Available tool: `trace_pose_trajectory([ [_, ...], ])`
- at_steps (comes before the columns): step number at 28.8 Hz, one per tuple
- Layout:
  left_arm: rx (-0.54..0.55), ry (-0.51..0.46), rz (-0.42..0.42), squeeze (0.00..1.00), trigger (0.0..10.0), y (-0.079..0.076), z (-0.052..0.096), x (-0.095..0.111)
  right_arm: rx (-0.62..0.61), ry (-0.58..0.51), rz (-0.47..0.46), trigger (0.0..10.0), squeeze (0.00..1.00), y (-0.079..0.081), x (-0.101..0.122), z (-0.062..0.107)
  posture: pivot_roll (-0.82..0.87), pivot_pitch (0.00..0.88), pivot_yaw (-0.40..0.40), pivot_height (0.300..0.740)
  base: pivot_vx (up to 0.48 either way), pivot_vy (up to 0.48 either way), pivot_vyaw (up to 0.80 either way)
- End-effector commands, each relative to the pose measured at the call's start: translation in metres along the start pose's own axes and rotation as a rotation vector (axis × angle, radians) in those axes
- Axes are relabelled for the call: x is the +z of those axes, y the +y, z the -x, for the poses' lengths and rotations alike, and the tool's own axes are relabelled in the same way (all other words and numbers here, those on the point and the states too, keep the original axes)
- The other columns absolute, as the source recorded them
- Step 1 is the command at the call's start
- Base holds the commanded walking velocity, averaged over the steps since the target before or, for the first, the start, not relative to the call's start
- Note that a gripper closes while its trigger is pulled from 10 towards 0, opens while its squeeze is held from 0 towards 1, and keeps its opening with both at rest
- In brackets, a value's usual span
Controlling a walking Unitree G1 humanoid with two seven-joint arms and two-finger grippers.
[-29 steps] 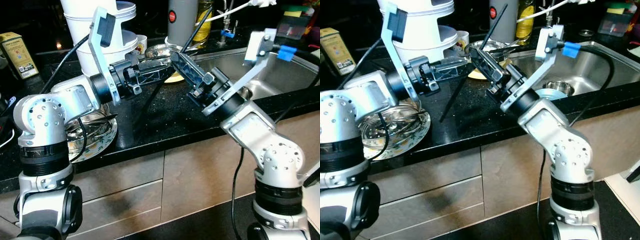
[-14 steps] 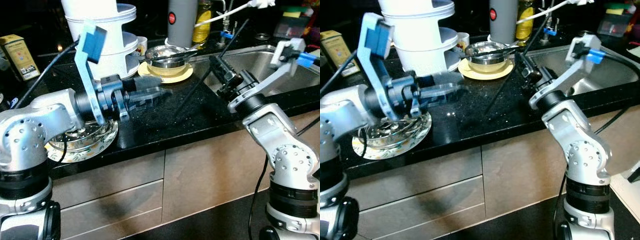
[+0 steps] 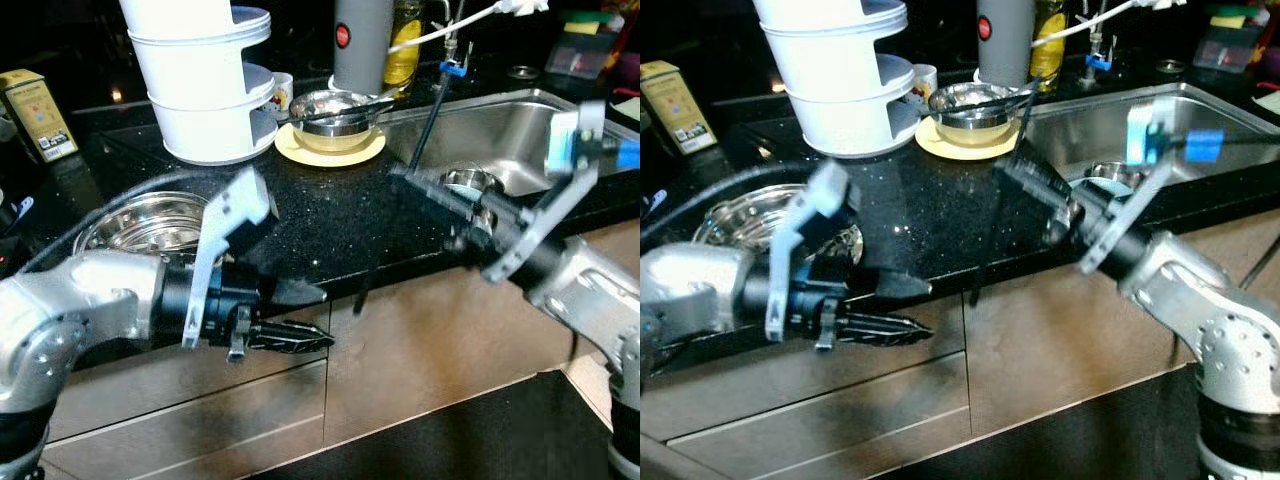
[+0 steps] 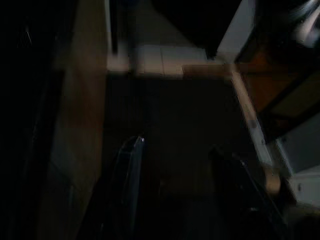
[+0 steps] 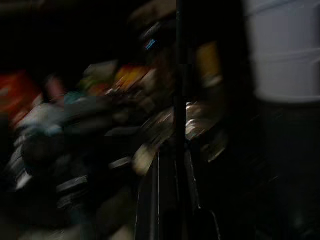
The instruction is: Kitchen organization
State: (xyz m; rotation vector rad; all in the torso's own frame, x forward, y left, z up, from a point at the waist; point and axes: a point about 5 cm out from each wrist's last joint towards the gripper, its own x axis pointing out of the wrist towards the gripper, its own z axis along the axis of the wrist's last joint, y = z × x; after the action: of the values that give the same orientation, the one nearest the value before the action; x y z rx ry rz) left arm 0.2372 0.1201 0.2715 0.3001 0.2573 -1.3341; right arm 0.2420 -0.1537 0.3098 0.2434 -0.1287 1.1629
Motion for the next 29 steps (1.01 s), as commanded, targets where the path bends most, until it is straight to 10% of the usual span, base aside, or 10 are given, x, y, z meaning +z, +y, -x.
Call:
trace_pose_trajectory([
  [1, 0.007, 0.079, -0.002, 0.00, 10.0, -0.002, -0.005, -0.012, 0.087, 0.065, -0.013, 0.0, 0.00, 0.012, -0.006, 0.001, -0.05, 0.133, 0.029, 0.740, 0.000, 0.000, 0.00],
  [16, 0.070, 0.358, 0.095, 0.00, 10.0, -0.012, -0.037, -0.086, 0.003, 0.655, -0.153, 0.0, 0.00, 0.011, -0.096, 0.043, -0.03, 0.142, 0.028, 0.740, 0.000, 0.000, 0.00],
  [29, 0.291, 0.629, 0.231, 0.00, 10.0, -0.017, -0.044, -0.167, -0.093, 0.823, -0.328, 0.0, 0.00, 0.010, -0.175, 0.071, -0.03, 0.146, 0.030, 0.740, 0.000, 0.000, 0.00],
])
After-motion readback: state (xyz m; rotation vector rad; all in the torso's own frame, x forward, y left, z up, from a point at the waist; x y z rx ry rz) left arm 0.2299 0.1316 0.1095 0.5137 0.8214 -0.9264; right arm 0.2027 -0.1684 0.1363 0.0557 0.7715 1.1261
